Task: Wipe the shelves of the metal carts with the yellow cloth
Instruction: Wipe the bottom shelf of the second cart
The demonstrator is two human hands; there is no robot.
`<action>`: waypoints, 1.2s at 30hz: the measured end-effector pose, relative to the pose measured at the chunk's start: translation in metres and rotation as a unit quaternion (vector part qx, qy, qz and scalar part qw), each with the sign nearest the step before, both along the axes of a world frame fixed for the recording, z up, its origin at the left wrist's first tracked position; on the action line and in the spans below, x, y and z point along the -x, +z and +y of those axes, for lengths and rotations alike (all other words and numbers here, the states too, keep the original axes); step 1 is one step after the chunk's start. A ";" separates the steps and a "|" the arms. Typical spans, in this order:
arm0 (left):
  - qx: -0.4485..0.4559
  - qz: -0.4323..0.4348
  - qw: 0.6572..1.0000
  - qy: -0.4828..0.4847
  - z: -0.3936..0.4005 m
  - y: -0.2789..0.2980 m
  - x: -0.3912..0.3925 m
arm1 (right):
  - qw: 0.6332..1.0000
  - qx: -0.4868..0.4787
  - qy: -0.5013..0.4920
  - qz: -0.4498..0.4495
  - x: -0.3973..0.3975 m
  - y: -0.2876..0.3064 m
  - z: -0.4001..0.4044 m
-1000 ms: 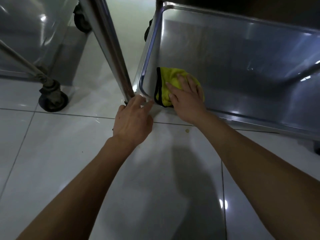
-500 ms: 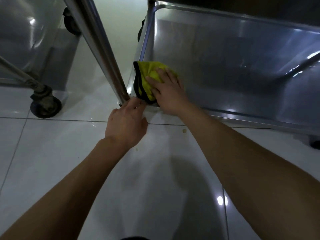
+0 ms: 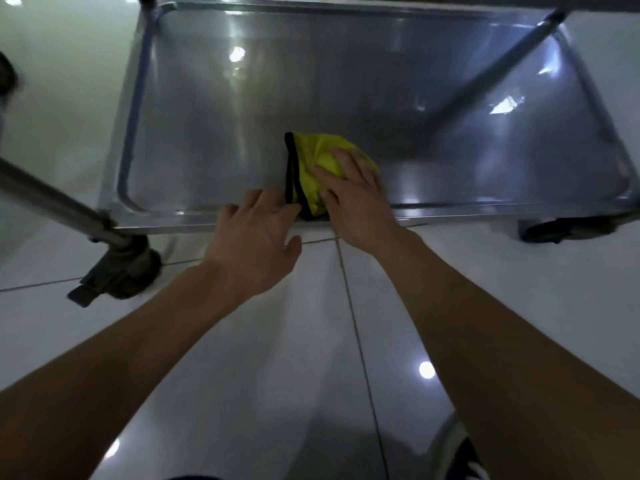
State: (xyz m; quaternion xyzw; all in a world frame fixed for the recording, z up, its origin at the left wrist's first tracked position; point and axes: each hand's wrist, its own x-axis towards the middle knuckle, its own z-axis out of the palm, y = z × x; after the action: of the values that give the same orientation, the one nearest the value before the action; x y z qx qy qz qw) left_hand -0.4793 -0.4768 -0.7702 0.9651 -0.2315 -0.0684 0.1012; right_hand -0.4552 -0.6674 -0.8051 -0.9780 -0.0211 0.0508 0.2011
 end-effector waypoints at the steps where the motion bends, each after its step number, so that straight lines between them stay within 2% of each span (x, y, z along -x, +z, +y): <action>1: -0.002 -0.002 1.000 -0.009 -0.012 -0.001 -0.001 | 1.000 0.001 -0.013 -0.002 0.003 0.000 -0.016; 6: -0.036 0.006 0.999 -0.035 -0.052 -0.011 -0.003 | 0.997 0.020 -0.060 -0.032 0.020 -0.004 -0.082; 11: 0.000 -0.021 0.999 -0.039 -0.051 -0.016 0.002 | 0.992 0.047 -0.113 -0.043 0.028 -0.003 -0.141; 20: -0.064 -0.033 0.995 -0.070 -0.054 -0.018 0.021 | 0.988 0.062 -0.116 -0.078 0.040 -0.008 -0.154; 25: -0.012 -0.016 0.996 -0.087 -0.040 -0.019 0.017 | 0.988 0.084 -0.110 -0.063 0.039 -0.009 -0.142; 29: 0.060 -0.066 0.996 -0.005 0.002 -0.016 0.009 | 0.992 0.092 -0.065 -0.051 0.026 -0.005 -0.113; 32: 0.024 -0.088 0.994 0.055 0.047 -0.014 -0.002 | 0.995 0.074 -0.048 -0.036 0.009 -0.005 -0.078; 36: -0.034 -0.066 0.992 0.102 0.086 -0.016 -0.005 | 0.998 0.056 -0.017 -0.022 -0.017 -0.007 -0.019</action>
State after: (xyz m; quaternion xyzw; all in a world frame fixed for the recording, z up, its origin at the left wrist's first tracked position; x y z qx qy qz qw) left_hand -0.4743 -0.3907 -0.7865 0.9890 -0.1351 -0.0019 0.0596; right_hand -0.4382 -0.6866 -0.8120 -0.9889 -0.0059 0.0274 0.1459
